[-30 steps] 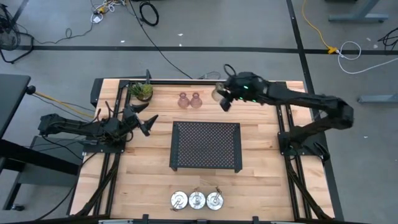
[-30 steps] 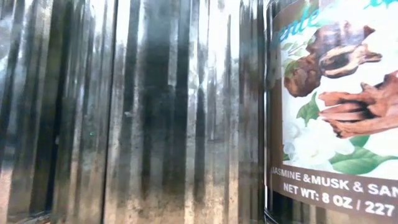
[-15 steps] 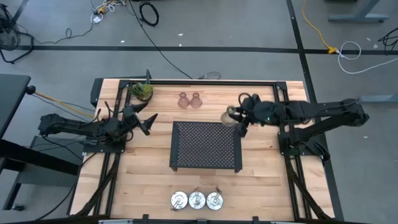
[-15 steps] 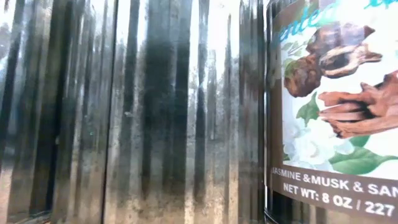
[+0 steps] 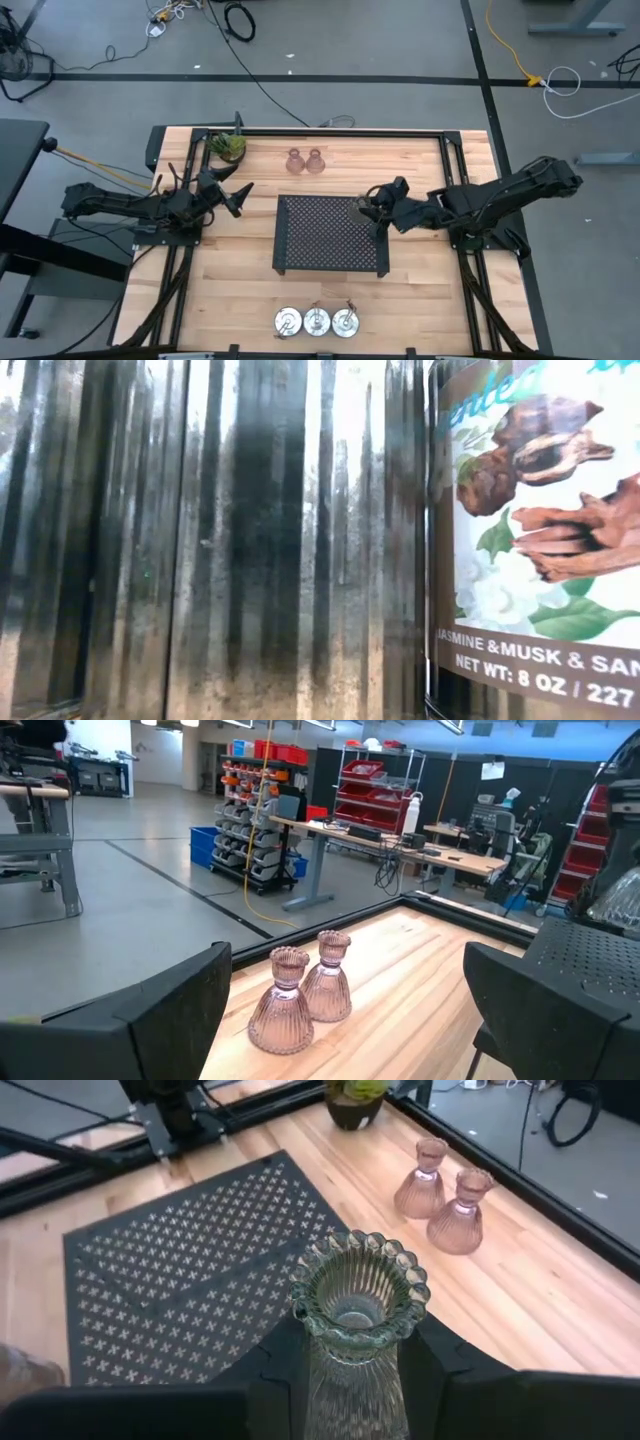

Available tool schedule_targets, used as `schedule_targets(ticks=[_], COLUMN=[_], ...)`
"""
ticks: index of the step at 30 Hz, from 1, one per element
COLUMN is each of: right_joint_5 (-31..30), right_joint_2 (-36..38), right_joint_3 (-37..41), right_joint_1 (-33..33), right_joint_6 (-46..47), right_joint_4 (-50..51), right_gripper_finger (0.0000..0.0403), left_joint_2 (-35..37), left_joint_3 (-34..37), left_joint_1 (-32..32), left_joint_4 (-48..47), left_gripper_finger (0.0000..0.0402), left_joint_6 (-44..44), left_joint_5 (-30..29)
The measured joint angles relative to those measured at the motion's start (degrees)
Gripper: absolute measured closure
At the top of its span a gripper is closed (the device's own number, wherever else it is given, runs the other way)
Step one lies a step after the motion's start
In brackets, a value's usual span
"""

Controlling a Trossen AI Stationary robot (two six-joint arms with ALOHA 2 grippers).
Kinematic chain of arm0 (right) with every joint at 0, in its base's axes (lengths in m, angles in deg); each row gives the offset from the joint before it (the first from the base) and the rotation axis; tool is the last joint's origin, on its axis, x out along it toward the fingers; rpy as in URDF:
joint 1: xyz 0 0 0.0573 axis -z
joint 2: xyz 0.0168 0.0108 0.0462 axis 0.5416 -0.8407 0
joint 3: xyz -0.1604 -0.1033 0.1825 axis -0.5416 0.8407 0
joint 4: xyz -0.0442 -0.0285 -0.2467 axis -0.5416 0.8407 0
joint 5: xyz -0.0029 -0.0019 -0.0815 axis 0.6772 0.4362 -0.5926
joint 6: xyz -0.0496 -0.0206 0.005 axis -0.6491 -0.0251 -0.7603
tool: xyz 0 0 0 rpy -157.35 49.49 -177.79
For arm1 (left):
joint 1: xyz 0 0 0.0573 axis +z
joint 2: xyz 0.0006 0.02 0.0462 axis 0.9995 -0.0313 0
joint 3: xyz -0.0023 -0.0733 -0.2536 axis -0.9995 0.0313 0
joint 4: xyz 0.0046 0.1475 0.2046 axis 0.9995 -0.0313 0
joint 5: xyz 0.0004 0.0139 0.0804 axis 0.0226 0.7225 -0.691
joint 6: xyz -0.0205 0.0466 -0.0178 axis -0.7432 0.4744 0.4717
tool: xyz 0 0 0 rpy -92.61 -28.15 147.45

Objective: Pick & Place candle stick holders
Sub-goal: Put the green glass candle holder on the shelf

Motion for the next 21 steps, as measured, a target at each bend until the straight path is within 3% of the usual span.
schedule_targets(ticks=[7,21], right_joint_5=[-3.8,-4.8], right_joint_2=[-1.7,-2.8], right_joint_3=[0.0,0.0], right_joint_1=[-0.1,0.0], right_joint_6=[1.2,3.5], right_joint_4=[2.2,2.9], right_gripper_finger=[0.0304,0.0304], left_joint_2=[0.0,0.0], left_joint_3=[0.0,0.0], left_joint_1=[0.0,0.0], left_joint_4=[0.0,0.0], left_gripper_finger=[0.0003,0.0003], left_joint_6=[0.0,0.0], left_joint_5=[0.0,0.0])
